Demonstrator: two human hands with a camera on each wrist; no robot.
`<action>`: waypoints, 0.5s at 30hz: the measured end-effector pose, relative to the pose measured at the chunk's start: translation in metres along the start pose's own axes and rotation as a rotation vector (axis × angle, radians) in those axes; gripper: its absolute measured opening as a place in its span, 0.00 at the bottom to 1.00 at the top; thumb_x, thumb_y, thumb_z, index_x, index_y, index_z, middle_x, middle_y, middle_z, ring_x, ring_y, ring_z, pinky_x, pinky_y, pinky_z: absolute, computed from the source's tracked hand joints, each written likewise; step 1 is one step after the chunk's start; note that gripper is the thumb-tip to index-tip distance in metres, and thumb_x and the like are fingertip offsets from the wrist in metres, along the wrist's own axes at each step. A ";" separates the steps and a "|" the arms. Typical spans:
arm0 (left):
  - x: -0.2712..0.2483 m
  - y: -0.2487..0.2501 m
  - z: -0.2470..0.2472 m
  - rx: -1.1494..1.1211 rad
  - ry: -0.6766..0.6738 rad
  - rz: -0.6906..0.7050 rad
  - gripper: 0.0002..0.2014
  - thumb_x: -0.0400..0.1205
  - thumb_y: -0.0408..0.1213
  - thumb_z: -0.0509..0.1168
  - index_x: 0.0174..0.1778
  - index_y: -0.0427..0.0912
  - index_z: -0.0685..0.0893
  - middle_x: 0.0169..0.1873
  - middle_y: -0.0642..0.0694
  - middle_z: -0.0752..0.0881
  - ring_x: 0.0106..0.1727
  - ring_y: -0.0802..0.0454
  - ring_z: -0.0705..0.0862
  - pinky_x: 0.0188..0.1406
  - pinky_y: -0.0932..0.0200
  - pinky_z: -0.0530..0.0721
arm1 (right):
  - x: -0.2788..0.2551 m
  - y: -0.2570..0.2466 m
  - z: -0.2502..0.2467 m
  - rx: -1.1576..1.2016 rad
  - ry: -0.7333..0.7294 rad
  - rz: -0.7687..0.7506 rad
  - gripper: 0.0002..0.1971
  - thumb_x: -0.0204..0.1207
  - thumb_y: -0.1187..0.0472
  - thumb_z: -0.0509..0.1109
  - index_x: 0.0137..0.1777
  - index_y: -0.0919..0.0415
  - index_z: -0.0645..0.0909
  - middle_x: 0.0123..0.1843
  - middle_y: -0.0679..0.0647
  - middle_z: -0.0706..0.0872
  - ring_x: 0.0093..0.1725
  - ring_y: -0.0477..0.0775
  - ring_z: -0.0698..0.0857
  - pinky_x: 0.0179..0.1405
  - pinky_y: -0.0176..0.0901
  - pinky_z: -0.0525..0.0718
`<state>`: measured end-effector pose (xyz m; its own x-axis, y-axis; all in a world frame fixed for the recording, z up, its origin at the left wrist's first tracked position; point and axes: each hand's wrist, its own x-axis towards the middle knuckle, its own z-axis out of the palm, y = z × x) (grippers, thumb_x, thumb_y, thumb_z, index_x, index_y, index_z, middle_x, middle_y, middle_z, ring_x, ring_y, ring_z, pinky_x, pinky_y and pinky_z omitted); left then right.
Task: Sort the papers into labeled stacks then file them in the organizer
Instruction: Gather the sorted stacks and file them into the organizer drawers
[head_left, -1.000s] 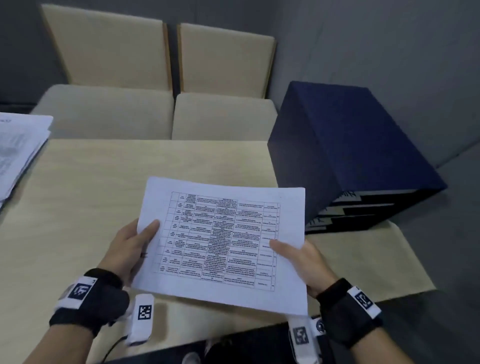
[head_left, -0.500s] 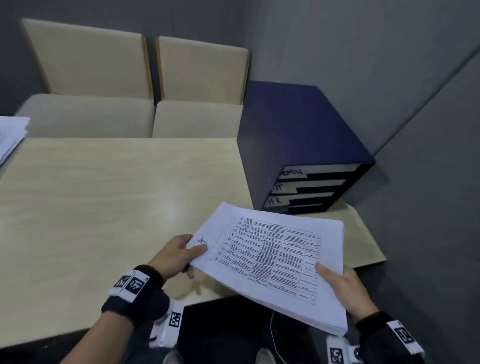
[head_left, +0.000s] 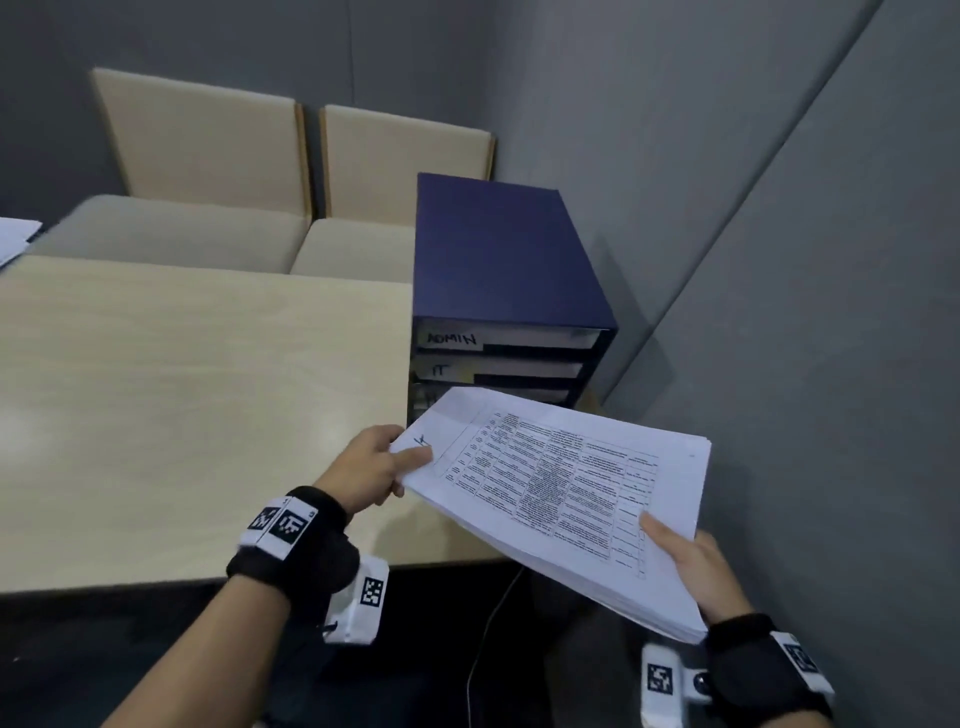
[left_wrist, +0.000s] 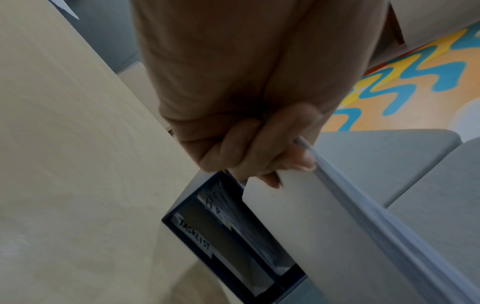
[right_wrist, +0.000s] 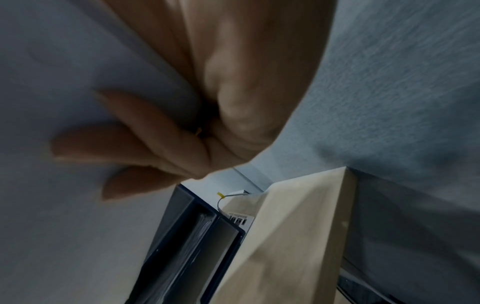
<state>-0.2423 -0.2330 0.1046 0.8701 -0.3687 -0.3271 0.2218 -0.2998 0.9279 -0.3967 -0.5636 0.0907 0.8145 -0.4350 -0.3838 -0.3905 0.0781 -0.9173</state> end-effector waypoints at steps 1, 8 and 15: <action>-0.003 0.002 0.004 0.000 0.015 -0.003 0.07 0.82 0.36 0.68 0.45 0.34 0.82 0.19 0.52 0.79 0.20 0.54 0.74 0.15 0.65 0.63 | 0.003 -0.002 -0.005 0.011 -0.025 0.001 0.47 0.42 0.37 0.88 0.59 0.68 0.86 0.55 0.60 0.92 0.54 0.60 0.91 0.58 0.54 0.84; -0.024 0.011 0.016 -0.014 0.045 0.018 0.08 0.83 0.38 0.68 0.48 0.35 0.83 0.23 0.51 0.83 0.22 0.52 0.76 0.15 0.64 0.67 | 0.022 -0.014 -0.024 0.093 -0.078 0.006 0.16 0.76 0.61 0.73 0.60 0.70 0.85 0.54 0.62 0.92 0.53 0.62 0.91 0.45 0.46 0.90; -0.031 -0.013 -0.012 -0.092 0.384 -0.002 0.12 0.82 0.40 0.69 0.44 0.33 0.80 0.32 0.33 0.86 0.19 0.49 0.79 0.17 0.68 0.74 | 0.034 -0.003 0.012 0.378 0.093 0.020 0.14 0.81 0.63 0.69 0.64 0.69 0.82 0.54 0.56 0.92 0.47 0.53 0.92 0.32 0.39 0.89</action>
<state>-0.2667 -0.2067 0.1044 0.9671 -0.0072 -0.2544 0.2471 -0.2137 0.9451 -0.3623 -0.5681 0.0795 0.7596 -0.5080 -0.4062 -0.2058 0.4047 -0.8910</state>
